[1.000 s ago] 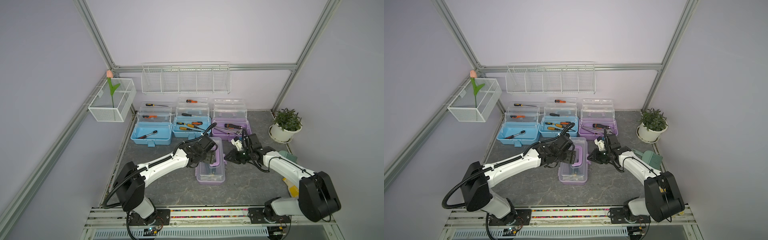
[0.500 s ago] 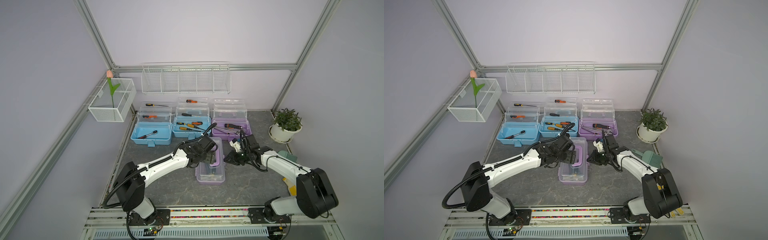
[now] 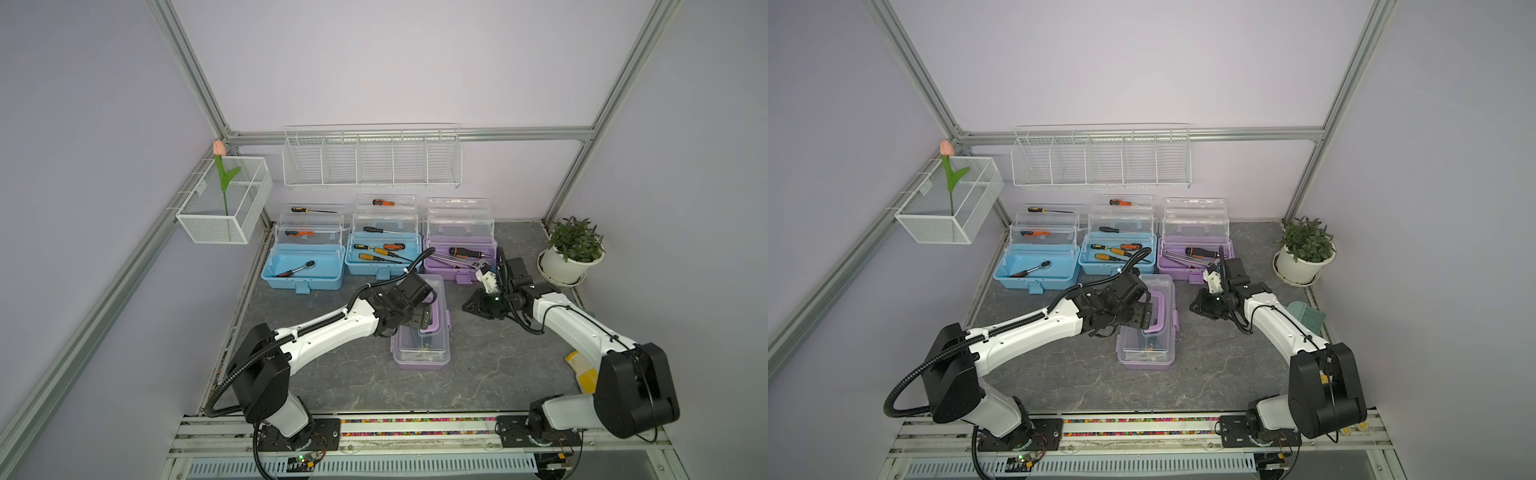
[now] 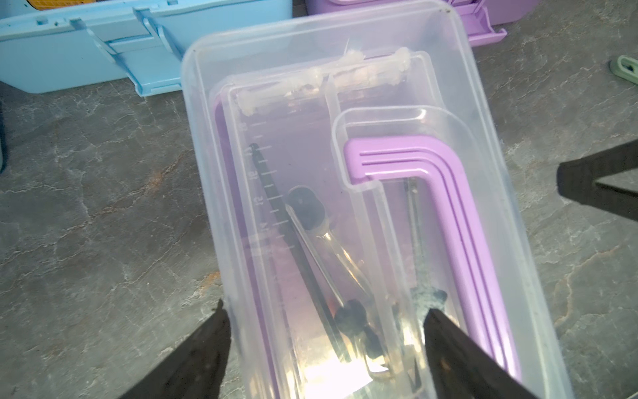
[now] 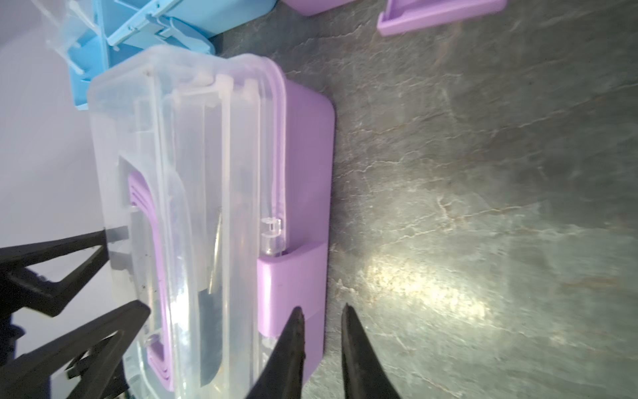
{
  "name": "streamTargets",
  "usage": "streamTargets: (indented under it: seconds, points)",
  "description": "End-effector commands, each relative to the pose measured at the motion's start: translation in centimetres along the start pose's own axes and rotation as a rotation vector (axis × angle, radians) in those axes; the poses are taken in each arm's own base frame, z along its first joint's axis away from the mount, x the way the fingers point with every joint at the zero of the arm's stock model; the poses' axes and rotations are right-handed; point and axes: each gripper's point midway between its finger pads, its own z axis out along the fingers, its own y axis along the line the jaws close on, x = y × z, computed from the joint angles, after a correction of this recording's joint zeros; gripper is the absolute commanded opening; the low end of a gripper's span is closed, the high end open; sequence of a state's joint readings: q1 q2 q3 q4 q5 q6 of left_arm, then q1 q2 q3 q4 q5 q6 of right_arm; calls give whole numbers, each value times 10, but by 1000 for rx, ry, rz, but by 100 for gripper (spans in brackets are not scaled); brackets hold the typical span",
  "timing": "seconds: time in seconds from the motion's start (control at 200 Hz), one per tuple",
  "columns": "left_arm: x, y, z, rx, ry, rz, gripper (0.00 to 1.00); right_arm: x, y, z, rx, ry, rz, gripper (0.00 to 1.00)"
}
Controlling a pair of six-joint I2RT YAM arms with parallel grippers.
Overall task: Close toolboxes
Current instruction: Fasten the toolbox latch on the toolbox.
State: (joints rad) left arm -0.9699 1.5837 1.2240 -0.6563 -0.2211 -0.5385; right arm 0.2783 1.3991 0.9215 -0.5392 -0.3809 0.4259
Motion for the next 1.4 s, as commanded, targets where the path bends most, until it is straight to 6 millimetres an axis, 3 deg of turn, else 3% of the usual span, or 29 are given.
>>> streamTargets:
  seconds: [0.0,0.21,0.335,0.73,1.234,1.394]
  points:
    - [1,4,-4,-27,3,0,88,20,-14,10,112,78,-46,21]
    - [1,-6,-1,24,5,-9,88,23,6,38,65,110,-77,19]
    - [2,-11,4,52,10,-19,88,26,29,49,-15,139,-95,18]
    - [8,-25,10,98,19,-32,88,25,74,51,-241,132,-81,17]
    - [14,-36,16,163,26,-75,88,42,82,76,-264,199,-80,17]
    - [16,-28,14,126,26,-76,88,36,80,68,-231,168,-99,17]
